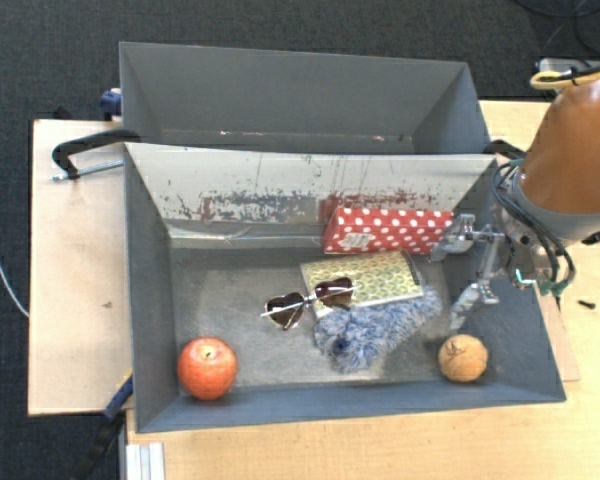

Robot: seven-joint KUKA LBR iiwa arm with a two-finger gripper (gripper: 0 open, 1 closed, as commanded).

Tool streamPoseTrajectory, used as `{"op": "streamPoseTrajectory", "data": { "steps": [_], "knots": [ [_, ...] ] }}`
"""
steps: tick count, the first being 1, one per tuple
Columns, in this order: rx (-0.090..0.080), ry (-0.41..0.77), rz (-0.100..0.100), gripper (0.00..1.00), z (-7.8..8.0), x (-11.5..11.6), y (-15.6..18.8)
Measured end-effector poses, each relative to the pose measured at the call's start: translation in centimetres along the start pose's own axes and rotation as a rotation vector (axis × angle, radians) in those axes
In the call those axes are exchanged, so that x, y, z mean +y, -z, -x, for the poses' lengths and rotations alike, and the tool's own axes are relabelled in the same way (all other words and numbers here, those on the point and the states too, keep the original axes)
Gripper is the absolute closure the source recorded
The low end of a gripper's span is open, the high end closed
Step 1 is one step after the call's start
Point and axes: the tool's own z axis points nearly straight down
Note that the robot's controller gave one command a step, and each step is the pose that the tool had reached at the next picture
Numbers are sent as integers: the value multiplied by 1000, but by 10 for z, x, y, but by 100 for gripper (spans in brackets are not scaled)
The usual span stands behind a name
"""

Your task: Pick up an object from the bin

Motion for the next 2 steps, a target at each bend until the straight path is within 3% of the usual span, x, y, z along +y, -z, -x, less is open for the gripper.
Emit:
{"op": "streamPoseTrajectory", "data": {
  "steps": [1,2],
  "knots": [
    [-7,2,-1,0,1,0,4],
    [-13,66,-2,0,14,25,-54]
  ]
}}
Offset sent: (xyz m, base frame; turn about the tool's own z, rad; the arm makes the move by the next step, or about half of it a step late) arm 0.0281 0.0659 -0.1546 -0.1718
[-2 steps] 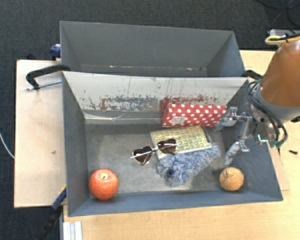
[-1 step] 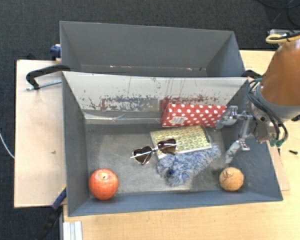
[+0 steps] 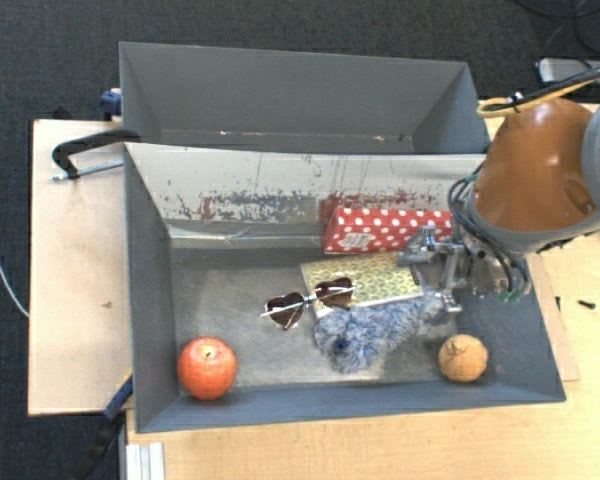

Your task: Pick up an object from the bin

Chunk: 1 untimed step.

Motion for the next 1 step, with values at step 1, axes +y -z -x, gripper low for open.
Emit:
{"op": "streamPoseTrajectory", "data": {
  "steps": [1],
  "knots": [
    [10,24,3,0,9,31,-19]
  ]
}}
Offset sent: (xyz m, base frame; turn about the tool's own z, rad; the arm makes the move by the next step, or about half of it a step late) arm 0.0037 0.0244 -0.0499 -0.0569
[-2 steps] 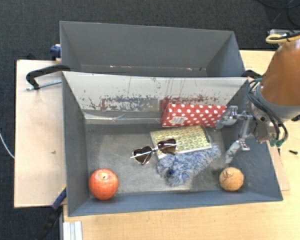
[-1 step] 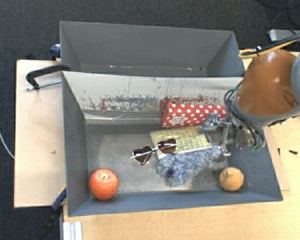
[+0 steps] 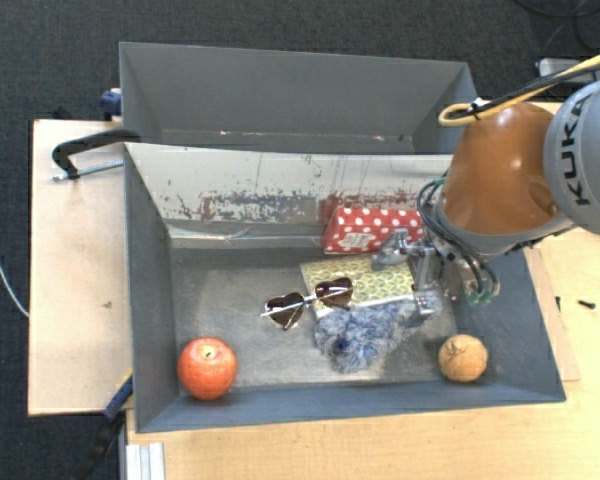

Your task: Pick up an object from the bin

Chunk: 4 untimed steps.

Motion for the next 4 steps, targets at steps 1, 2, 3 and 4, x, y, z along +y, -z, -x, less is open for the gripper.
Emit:
{"op": "streamPoseTrajectory", "data": {
  "steps": [1,2,3,4],
  "knots": [
    [-6,22,-2,0,0,-2,-14],
    [-11,-14,-1,0,2,1,-76],
    [-16,-20,-1,100,9,0,-75],
    [-16,-20,-1,100,9,0,-75]
  ]
}}
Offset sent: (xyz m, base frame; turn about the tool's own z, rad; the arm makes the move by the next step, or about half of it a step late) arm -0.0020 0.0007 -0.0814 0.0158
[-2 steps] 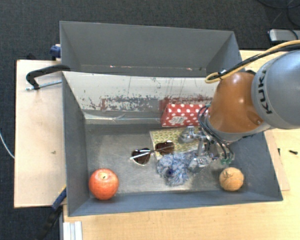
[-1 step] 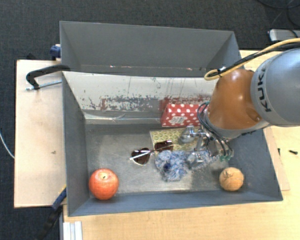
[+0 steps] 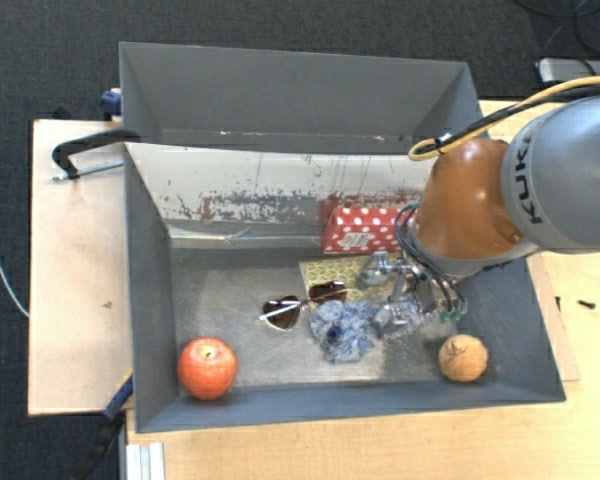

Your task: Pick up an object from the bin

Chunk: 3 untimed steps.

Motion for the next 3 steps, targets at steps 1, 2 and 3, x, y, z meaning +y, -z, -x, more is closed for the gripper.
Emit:
{"op": "streamPoseTrajectory", "data": {
  "steps": [1,2,3],
  "knots": [
    [1,0,0,100,0,0,3],
    [5,0,0,100,0,0,11],
    [5,0,0,100,1,0,17]
  ]
}}
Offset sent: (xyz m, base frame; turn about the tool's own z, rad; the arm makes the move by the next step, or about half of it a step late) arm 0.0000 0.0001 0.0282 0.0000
